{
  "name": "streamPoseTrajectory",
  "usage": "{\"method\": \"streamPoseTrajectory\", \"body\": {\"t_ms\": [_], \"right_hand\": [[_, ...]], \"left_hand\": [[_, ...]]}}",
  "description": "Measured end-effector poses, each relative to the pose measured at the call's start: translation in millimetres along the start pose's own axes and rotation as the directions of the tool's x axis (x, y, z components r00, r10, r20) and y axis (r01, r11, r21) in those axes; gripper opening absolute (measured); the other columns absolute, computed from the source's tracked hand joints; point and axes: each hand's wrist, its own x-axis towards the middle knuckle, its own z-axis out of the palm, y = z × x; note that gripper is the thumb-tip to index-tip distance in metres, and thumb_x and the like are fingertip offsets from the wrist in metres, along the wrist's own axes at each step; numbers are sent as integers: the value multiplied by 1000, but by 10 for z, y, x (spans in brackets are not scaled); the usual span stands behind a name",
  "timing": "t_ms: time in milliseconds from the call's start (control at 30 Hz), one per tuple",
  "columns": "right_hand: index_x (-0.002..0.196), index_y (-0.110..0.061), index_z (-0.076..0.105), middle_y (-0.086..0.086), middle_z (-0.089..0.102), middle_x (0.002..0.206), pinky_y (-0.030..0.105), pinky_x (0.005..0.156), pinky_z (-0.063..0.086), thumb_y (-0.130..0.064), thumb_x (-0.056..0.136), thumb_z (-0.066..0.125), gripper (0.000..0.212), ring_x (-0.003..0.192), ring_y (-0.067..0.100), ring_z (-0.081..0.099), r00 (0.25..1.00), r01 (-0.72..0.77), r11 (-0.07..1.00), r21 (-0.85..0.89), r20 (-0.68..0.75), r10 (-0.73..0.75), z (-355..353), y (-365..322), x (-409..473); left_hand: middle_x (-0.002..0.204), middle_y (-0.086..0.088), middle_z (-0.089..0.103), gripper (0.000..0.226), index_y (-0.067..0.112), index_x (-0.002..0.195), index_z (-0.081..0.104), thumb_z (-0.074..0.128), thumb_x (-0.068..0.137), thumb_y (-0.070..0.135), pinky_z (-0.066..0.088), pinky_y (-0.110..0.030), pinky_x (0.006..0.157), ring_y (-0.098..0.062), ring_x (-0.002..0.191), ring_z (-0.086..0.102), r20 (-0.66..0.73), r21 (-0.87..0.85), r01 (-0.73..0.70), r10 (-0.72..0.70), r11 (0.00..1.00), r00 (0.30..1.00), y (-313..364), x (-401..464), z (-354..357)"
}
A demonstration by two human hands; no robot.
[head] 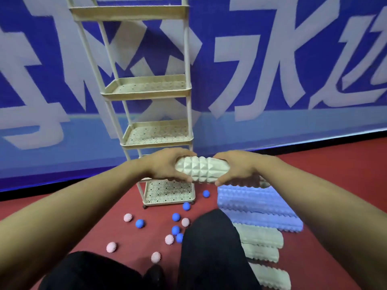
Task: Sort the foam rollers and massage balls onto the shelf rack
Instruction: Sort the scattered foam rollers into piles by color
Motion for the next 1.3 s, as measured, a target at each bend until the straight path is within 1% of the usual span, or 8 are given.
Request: {"method": "streamPoseTrajectory", "body": {"t_ms": [67, 200, 333, 567, 900, 1100, 1233, 1300], "right_hand": [[99, -37, 56, 15, 70, 77, 40, 47, 47, -43, 70, 80, 38, 51, 25, 52, 997, -39, 998, 40, -62, 41, 31, 296, -112], [103, -35, 56, 1, 68, 74, 27, 41, 45, -45, 73, 80, 40, 50, 20, 57, 970, -147, 987, -64, -203, 132, 159, 1020, -127], [134, -28, 48, 2, 58, 126, 38, 88, 47, -64, 70, 75, 78, 112, 26, 59, 951, -262, 910, -320, -244, 189, 617, 1912, 143], [151, -22, 31, 3, 42, 149, 44, 105, 34, -65, 77, 69, 94, 133, 27, 45, 930, -360, 871, -335, -53, 365, 1820, 2872, 559], [148, -26, 34, -1, 42, 148, 49, 103, 36, -56, 71, 78, 94, 133, 26, 45, 918, -328, 892, -311, 119, 379, 3230, 3350, 1068], [105, -19, 70, 3, 65, 97, 38, 69, 50, -25, 46, 86, 61, 86, 27, 66, 911, -411, 832, -372, -160, 379, 3609, 3488, 1103], [92, -14, 66, 5, 61, 89, 39, 66, 47, -15, 70, 66, 23, 80, 31, 63, 873, -425, 839, -341, -400, 279, 3645, 3491, 1070], [99, -16, 65, 5, 63, 95, 40, 69, 49, -22, 75, 68, 25, 84, 29, 63, 875, -359, 893, -271, -430, 222, 3606, 3443, 1017]], "left_hand": [[135, 2, 57, 76, 22, 145, 47, 74, 82, 53, 38, -25, 106, -13, 121, 52, -51, 144, -55, 63, 988, 997, 36, 231, 200], [145, -1, 47, 66, 22, 149, 41, 59, 93, 52, 29, -24, 109, -19, 134, 44, -115, 167, -43, 63, 985, 991, -9, 547, 570], [142, 0, 48, 56, 23, 147, 44, 50, 98, 51, 27, -20, 105, -16, 133, 44, -108, 154, 24, -8, 988, 994, -246, 810, 911], [139, -6, 55, 68, 19, 140, 52, 39, 94, 67, 40, -33, 105, -21, 124, 54, -20, -11, 236, -236, 972, 971, -1003, 1217, 1626], [141, -5, 48, 51, 23, 143, 48, 43, 100, 50, 41, -33, 101, -19, 119, 55, 215, -29, 429, -413, 903, 885, -1844, 1167, 2523], [142, -2, 47, 51, 26, 142, 48, 42, 100, 53, 43, -36, 102, -17, 120, 55, 261, -37, 466, -441, 884, 859, -2091, 1114, 2647], [142, -2, 48, 52, 24, 141, 49, 41, 100, 54, 41, -37, 105, -19, 122, 54, 266, -38, 483, -457, 875, 849, -2111, 1128, 2721], [143, -2, 47, 50, 25, 140, 50, 41, 100, 54, 40, -37, 106, -19, 122, 54, 270, -43, 489, -462, 871, 845, -2083, 1123, 2759]]}}
